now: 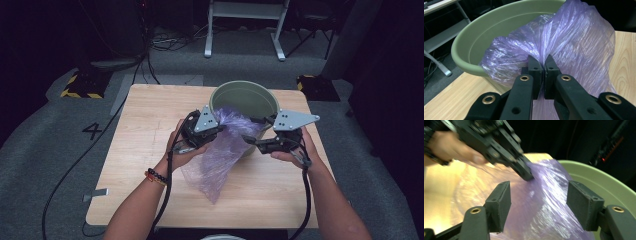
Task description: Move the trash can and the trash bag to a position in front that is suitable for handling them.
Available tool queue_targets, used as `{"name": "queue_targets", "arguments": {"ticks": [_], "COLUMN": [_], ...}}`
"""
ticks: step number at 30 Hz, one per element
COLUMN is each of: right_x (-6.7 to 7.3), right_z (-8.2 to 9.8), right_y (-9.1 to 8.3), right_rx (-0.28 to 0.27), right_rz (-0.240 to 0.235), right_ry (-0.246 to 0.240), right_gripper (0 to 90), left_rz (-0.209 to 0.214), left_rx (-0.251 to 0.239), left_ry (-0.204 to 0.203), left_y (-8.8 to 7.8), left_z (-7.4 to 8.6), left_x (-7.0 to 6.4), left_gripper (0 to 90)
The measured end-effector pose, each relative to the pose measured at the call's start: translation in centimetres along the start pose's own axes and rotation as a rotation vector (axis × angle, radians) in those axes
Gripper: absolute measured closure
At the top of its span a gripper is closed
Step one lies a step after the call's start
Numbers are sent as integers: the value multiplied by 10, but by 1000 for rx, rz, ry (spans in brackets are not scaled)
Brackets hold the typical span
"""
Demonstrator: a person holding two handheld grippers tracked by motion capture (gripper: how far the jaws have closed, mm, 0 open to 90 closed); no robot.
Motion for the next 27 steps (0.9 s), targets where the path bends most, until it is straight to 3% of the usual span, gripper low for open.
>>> {"name": "queue_targets", "arguments": {"ticks": [3, 5, 10, 13, 17, 21, 27], "right_x": [-5, -7, -9, -10, -16, -27, -42], "right_z": [7, 10, 12, 10, 7, 7, 9], "right_y": [8, 12, 14, 12, 9, 5, 3], "right_rx": [40, 53, 40, 20, 2, -22, -35], "right_rz": [36, 49, 75, 89, 129, 171, 207], "right_ry": [4, 7, 4, 5, 19, 69, 121], "right_gripper": [461, 608, 783, 897, 900, 900, 900], "left_rz": [5, 7, 3, -11, -17, -19, 16], "left_rx": [-2, -5, -14, -30, -36, -19, -19], "left_ry": [-2, -2, 3, -3, -28, -46, -71], "left_y": [0, 0, -2, -6, -10, -16, -28], "left_z": [-1, -1, -2, -4, -3, 1, 10], "left_x": [0, -1, -2, -1, 1, -1, -3], "left_gripper": [865, 853, 793, 710, 532, 322, 255]}}
Point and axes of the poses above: each handheld gripper's, and its own axes: y roughly forward along the jaws, z roughly out of its underside, x roughly to its left, the point moved 8 cm from there along y, roughly forward along the jaws, and after that the axes turned 5 degrees about z, right-handed, at the moved point
